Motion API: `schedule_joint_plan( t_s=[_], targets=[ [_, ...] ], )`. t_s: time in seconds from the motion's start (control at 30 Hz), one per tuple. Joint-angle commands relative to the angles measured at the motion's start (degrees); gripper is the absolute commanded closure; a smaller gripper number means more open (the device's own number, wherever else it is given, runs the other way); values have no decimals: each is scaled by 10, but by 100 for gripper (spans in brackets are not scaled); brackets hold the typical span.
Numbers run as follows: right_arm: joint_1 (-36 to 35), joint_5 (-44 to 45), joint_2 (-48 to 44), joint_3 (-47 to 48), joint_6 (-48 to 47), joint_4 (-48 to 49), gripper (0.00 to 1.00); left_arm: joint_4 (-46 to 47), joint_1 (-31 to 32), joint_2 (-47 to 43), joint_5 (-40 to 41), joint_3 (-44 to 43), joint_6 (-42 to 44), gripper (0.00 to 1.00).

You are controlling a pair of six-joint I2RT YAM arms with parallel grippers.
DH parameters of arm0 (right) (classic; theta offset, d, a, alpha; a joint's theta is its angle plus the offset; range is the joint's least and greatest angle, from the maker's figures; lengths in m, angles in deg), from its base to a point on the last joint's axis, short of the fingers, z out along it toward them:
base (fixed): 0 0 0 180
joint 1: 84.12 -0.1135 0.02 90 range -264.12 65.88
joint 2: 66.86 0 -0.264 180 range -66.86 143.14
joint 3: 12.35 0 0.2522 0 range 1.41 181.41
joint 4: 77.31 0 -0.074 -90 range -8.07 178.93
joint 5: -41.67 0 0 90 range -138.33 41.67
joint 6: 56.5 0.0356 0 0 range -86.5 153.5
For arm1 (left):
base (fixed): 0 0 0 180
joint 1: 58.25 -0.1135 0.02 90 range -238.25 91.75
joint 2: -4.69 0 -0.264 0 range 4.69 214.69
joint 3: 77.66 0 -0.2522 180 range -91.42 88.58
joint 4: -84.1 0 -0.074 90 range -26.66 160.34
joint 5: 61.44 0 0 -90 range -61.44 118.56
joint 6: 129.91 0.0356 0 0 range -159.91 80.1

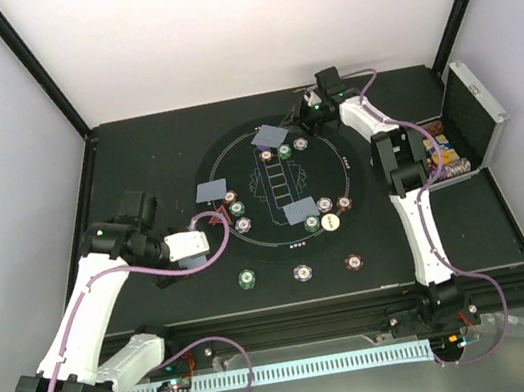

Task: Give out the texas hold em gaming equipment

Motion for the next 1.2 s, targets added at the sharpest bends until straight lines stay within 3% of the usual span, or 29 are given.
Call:
schedule_joint_plan(
  t_s=[0.0, 0.2, 0.43, 0.57, 0.8, 1.17],
  targets=[
    [4, 36, -114, -71, -43, -24, 60, -21, 2, -6, -14, -30, -11, 98],
    [-25, 46, -324, -341, -49, 84, 39, -36, 2, -7, -23, -40, -17, 98],
    [-166, 8, -529, -622, 30, 265, 34, -54, 3, -22, -52, -40, -14, 98],
    [-264, -7, -577, -728, 116, 403, 33, -53, 4, -32, -50, -30, -11, 98],
    [-383, -7, -564, -755, 190, 519, 36, -44, 6, -41, -64, -26, -4, 98],
    [-449, -11, -490, -721, 248, 602, 42, -36, 11, -32, -74, -30, -11, 98]
  ],
)
